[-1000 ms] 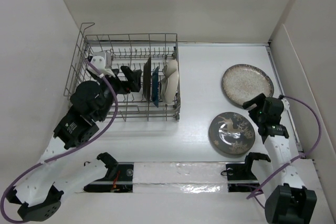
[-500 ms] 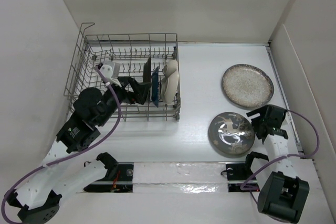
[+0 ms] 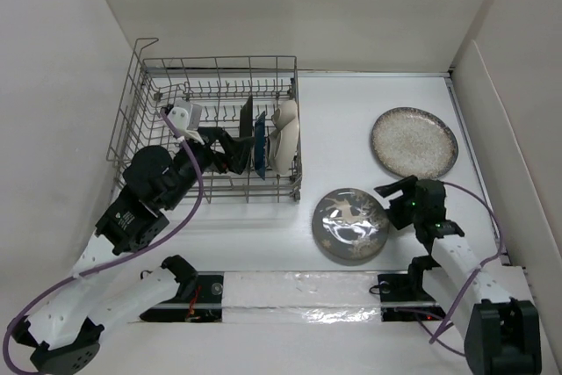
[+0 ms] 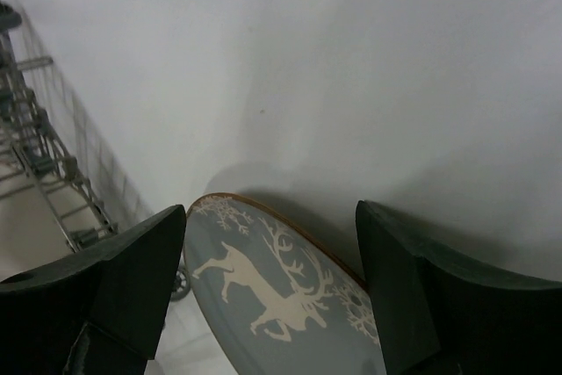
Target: Load the plates into the dish rack
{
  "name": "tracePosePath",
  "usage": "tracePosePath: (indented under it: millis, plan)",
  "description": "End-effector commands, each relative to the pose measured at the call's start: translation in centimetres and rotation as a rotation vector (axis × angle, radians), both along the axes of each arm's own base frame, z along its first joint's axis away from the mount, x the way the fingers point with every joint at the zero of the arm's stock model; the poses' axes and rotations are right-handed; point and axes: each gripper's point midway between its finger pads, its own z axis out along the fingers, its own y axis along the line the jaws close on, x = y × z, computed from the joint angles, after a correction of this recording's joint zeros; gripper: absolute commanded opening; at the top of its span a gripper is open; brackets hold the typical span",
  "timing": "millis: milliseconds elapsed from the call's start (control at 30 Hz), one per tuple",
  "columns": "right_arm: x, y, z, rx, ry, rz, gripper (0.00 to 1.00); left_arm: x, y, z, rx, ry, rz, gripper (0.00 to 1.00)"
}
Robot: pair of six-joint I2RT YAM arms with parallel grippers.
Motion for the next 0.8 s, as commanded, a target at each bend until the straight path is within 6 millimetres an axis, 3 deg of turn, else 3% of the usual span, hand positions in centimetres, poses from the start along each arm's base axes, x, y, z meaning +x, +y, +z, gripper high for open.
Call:
tracePosePath:
  millis: [0, 67, 167, 200, 267, 400, 500, 600, 667, 700, 767]
  plan:
    - [2.3, 2.8, 2.6, 0.038, -0.087, 0.063, 0.84, 0.8, -0.1, 0.1, -0.011, -0.008, 0.025, 0.84]
    - [2.4, 3.1, 2.1, -0.025, -0.049, 0.104, 0.84, 1.1, -0.1, -0.2, -0.003, -0.001, 0.033, 0.84]
    - [-0.2, 2.5, -1.3, -0.101, 0.066, 0.175, 0.85, 1.3, -0.3, -0.5, 0.006, 0.007, 0.031, 0.84]
    - [-0.2, 2.2, -0.6, -0.123, 0.027, 0.190, 0.86, 1.4, -0.4, -0.5, 0.007, 0.008, 0.029, 0.84]
    - [-1.8, 1.1, -1.2, -0.169, 0.081, 0.175, 0.86, 1.4, -0.5, -0.5, 0.007, 0.009, 0.026, 0.84]
    - [-2.2, 1.2, -0.1, -0.155, 0.057, 0.188, 0.89, 1.4, -0.1, -0.1, -0.005, -0.001, 0.025, 0.84]
    - [-2.8, 1.1, -1.0, -0.188, 0.153, 0.227, 0.88, 1.3, 0.0, -0.1, -0.007, -0.003, 0.025, 0.84]
    - [-1.7, -0.1, 2.0, -0.368, 0.127, 0.216, 0.84, 1.1, 0.1, 0.1, -0.013, -0.010, 0.025, 0.84]
    - [-0.8, 0.8, 5.4, -0.416, 0.025, 0.233, 0.77, 1.2, -0.1, -0.1, -0.010, -0.005, 0.016, 0.84]
    - [-0.7, 1.5, 6.7, -0.414, -0.020, 0.255, 0.62, 1.2, -0.2, -0.1, -0.009, -0.004, 0.014, 0.83]
    - [-1.4, 3.1, 7.4, -0.407, -0.021, 0.324, 0.42, 1.2, -0.3, -0.2, -0.007, -0.002, 0.010, 0.83]
